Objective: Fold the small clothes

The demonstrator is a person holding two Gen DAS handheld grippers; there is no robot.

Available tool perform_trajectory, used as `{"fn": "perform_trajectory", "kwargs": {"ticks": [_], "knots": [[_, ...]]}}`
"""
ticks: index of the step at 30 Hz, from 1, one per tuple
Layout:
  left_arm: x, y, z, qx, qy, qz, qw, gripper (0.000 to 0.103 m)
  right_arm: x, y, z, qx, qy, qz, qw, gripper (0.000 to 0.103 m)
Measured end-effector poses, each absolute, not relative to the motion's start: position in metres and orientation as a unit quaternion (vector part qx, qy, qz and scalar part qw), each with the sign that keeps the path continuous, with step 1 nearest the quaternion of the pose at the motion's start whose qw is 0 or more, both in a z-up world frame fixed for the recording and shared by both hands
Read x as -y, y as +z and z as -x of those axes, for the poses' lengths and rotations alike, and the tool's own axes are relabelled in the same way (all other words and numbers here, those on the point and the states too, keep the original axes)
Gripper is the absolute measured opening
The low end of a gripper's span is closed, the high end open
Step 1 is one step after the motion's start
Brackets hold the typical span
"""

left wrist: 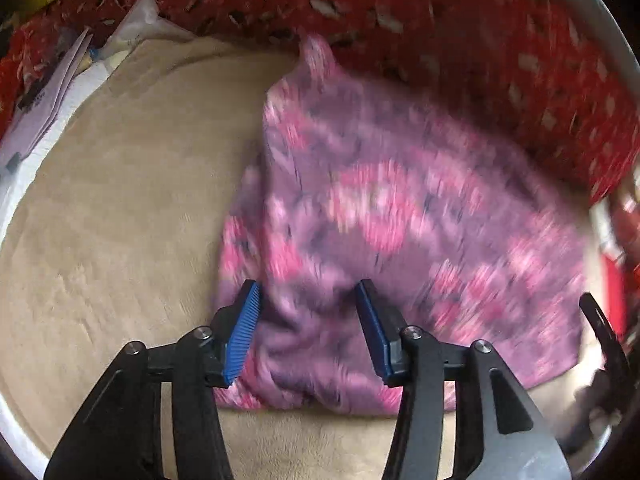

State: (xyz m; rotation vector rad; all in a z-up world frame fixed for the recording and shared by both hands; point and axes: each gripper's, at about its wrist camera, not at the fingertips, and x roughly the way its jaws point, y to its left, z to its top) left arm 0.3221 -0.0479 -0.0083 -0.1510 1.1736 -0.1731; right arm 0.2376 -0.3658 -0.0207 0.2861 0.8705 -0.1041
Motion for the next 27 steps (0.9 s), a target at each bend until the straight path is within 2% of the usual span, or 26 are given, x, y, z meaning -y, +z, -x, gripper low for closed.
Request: {"fn": "perform_trajectory", "kwargs": {"ticks": [2,5,6,7,9,10,12,15,16,19,21,22,25,27], "knots": [[0.042,0.001,-0.341,-0.548,-0.080,0.086,0.828,0.048,0.402,-0.010,-0.244,-0.398,-0.086,-0.188,0.894,0.102],[0.048,0.002,-0.373,-0.558,-0.078,0.090,0.821,0.048,0.457,-0.024,-0.271,-0.423,-0.115,-0.287,0.852,0.101],[0.052,0.001,-0.381,-0.560,-0.079,0.092,0.820,0.048,0.469,-0.033,-0.281,-0.436,-0.119,-0.311,0.836,0.100],[0.057,-0.001,-0.389,-0.561,-0.081,0.091,0.819,0.048,0.476,-0.041,-0.291,-0.449,-0.120,-0.325,0.824,0.094],[0.065,-0.011,-0.400,-0.565,-0.072,0.081,0.818,0.054,0.478,-0.040,-0.301,-0.428,-0.108,-0.321,0.838,0.051],[0.069,-0.020,-0.406,-0.572,-0.063,0.075,0.815,0.058,0.476,-0.037,-0.304,-0.415,-0.089,-0.314,0.849,0.009],[0.072,-0.044,-0.418,-0.593,-0.037,0.072,0.801,0.061,0.473,-0.045,-0.310,-0.426,-0.103,-0.283,0.853,0.010],[0.066,-0.042,-0.424,-0.592,-0.034,0.085,0.800,0.064,0.481,-0.052,-0.314,-0.437,-0.107,-0.294,0.844,0.011],[0.063,-0.038,-0.425,-0.596,-0.043,0.090,0.797,0.063,0.481,-0.046,-0.312,-0.437,-0.112,-0.290,0.844,0.018],[0.043,-0.016,-0.409,-0.566,-0.052,0.124,0.813,0.063,0.470,-0.016,-0.290,-0.394,-0.120,-0.254,0.875,0.022],[0.038,-0.020,-0.403,-0.571,-0.050,0.141,0.808,0.063,0.461,-0.006,-0.276,-0.369,-0.089,-0.254,0.890,0.042],[0.038,-0.028,-0.403,-0.586,-0.050,0.142,0.796,0.063,0.454,-0.009,-0.272,-0.372,-0.079,-0.248,0.891,0.057],[0.035,-0.047,-0.403,-0.620,-0.049,0.140,0.771,0.063,0.432,-0.046,-0.286,-0.457,-0.087,-0.198,0.863,0.059],[0.023,-0.034,-0.400,-0.611,-0.067,0.170,0.771,0.063,0.424,-0.037,-0.278,-0.437,-0.099,-0.180,0.876,0.059]]}}
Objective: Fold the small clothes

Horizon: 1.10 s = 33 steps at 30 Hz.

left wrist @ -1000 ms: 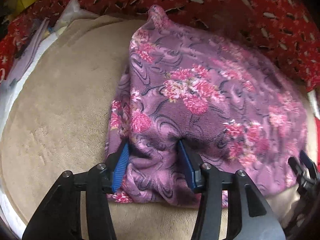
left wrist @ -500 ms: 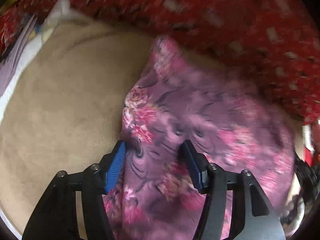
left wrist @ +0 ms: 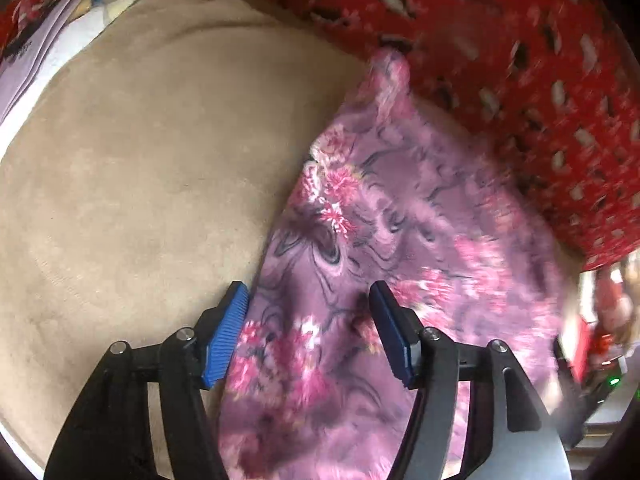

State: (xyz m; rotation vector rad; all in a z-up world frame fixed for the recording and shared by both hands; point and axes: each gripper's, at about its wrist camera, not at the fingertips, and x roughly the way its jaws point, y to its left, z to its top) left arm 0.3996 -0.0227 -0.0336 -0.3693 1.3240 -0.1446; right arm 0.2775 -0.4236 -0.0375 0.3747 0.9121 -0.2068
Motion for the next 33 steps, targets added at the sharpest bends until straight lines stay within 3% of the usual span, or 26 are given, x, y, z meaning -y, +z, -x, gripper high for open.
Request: {"fn": "perform_trajectory", "kwargs": {"ticks": [6,12,13,15,21,22,24,33], "knots": [[-0.021,-0.015,-0.399,-0.595,-0.079,0.222,0.769,0.063,0.388,0.002,-0.259,-0.387,-0.025,-0.181,0.904,0.059],[-0.022,-0.056,-0.392,-0.641,-0.093,0.264,0.715,0.063,0.342,-0.038,-0.277,-0.456,0.019,-0.141,0.879,0.066],[-0.016,-0.059,-0.388,-0.642,-0.100,0.262,0.714,0.066,0.338,-0.043,-0.274,-0.443,0.014,-0.126,0.887,0.070],[-0.005,-0.053,-0.382,-0.627,-0.122,0.251,0.728,0.086,0.330,-0.045,-0.270,-0.421,0.021,-0.103,0.901,0.075],[0.037,-0.051,-0.380,-0.636,-0.168,0.219,0.720,0.086,0.330,-0.048,-0.273,-0.415,0.027,-0.103,0.904,0.079],[0.040,-0.050,-0.379,-0.634,-0.173,0.215,0.722,0.084,0.330,-0.048,-0.274,-0.413,0.028,-0.104,0.904,0.079],[0.046,-0.050,-0.382,-0.635,-0.189,0.228,0.714,0.026,0.329,-0.047,-0.274,-0.411,0.028,-0.106,0.905,0.079],[0.051,-0.012,-0.368,-0.611,-0.198,0.262,0.720,0.024,0.334,-0.039,-0.270,-0.425,0.034,-0.114,0.897,0.079]]}}
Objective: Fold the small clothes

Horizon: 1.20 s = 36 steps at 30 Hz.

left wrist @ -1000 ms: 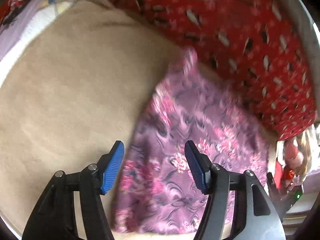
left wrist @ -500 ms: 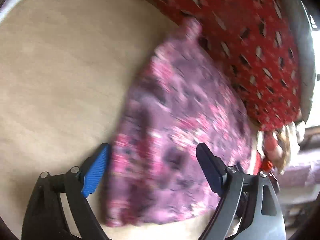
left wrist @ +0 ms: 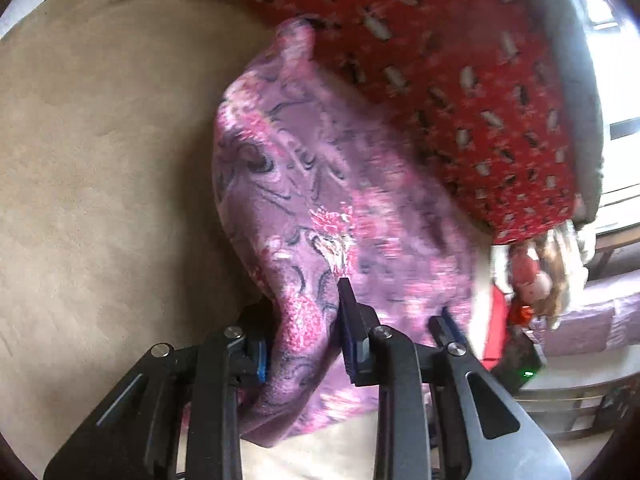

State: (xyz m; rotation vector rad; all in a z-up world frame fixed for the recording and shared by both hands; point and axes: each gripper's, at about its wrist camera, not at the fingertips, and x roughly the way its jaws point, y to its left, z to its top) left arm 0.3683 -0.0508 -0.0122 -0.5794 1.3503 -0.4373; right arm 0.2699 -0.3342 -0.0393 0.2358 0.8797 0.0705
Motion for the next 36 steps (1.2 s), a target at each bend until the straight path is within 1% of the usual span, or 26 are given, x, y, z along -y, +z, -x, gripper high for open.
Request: {"fn": "perform_trajectory", "kwargs": {"ticks": [4,6,9,15,16,18,19,21,26,30,33,36], "knots": [[0.065,0.009,-0.364,-0.601,-0.200,0.258,0.729,0.024,0.347,-0.028,-0.265,-0.423,0.043,-0.136,0.895,0.077],[0.075,0.017,-0.361,-0.599,-0.197,0.259,0.731,0.024,0.352,-0.020,-0.259,-0.416,0.030,-0.128,0.900,0.079],[0.087,0.026,-0.357,-0.599,-0.195,0.260,0.732,0.024,0.367,-0.009,-0.248,-0.398,0.001,-0.112,0.911,0.079],[0.118,0.044,-0.346,-0.599,-0.191,0.241,0.739,0.024,0.398,-0.026,-0.236,-0.430,-0.025,-0.105,0.896,0.079],[0.122,0.046,-0.345,-0.599,-0.190,0.238,0.741,0.024,0.401,-0.032,-0.233,-0.436,-0.025,-0.105,0.894,0.080],[0.134,0.049,-0.343,-0.601,-0.186,0.232,0.742,0.024,0.405,-0.048,-0.228,-0.448,-0.027,-0.101,0.888,0.089],[0.140,0.051,-0.341,-0.603,-0.183,0.230,0.742,0.024,0.407,-0.054,-0.225,-0.448,-0.023,-0.106,0.888,0.090],[0.152,0.055,-0.338,-0.604,-0.183,0.226,0.742,0.024,0.409,-0.055,-0.215,-0.417,-0.013,-0.113,0.902,0.090],[0.191,0.062,-0.334,-0.610,-0.194,0.209,0.739,0.023,0.408,-0.056,-0.214,-0.415,-0.010,-0.115,0.903,0.092],[0.226,0.060,-0.337,-0.618,-0.210,0.197,0.732,0.016,0.414,-0.058,-0.208,-0.403,-0.001,-0.136,0.905,0.092],[0.255,0.047,-0.341,-0.630,-0.213,0.179,0.725,0.014,0.417,-0.059,-0.205,-0.396,0.006,-0.150,0.906,0.092],[0.279,0.023,-0.343,-0.652,-0.210,0.165,0.710,0.014,0.419,-0.060,-0.204,-0.391,0.011,-0.159,0.907,0.092]]}}
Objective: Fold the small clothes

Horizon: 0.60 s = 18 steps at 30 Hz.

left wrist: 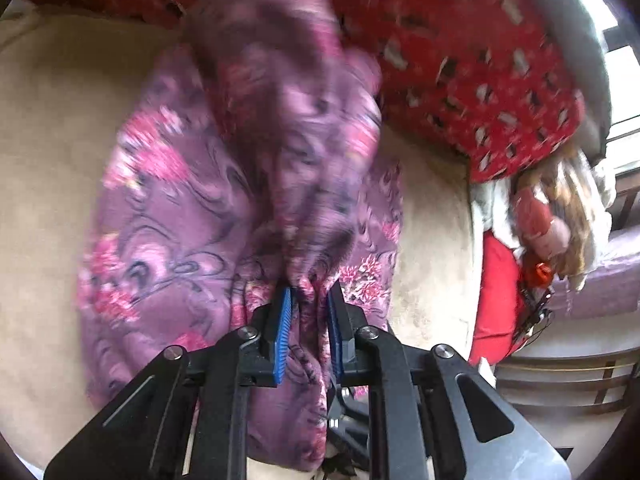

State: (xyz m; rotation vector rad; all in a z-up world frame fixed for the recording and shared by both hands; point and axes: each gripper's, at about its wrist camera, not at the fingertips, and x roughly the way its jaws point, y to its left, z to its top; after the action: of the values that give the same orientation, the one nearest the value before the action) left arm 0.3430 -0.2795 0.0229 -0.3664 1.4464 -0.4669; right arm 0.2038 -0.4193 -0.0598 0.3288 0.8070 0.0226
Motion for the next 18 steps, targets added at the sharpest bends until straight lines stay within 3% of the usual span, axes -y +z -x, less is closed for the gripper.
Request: {"fn": "perform_trajectory", "kwargs": {"ticks": [7,14,16,18], "knots": [[0.300,-0.010,-0.347,-0.678,-0.216,0.171,0.682,0.013,0.426,-0.062,-0.201,-0.379,0.022,-0.181,0.907,0.092],[0.273,0.018,-0.345,-0.652,-0.244,0.193,0.691,0.013,0.430,-0.061,-0.201,-0.380,0.029,-0.197,0.903,0.091],[0.246,0.035,-0.346,-0.626,-0.245,0.198,0.713,0.020,0.439,-0.056,-0.201,-0.388,0.039,-0.227,0.892,0.089],[0.213,0.045,-0.351,-0.599,-0.211,0.192,0.748,0.042,0.452,-0.043,-0.195,-0.374,0.020,-0.252,0.892,0.090]]}}
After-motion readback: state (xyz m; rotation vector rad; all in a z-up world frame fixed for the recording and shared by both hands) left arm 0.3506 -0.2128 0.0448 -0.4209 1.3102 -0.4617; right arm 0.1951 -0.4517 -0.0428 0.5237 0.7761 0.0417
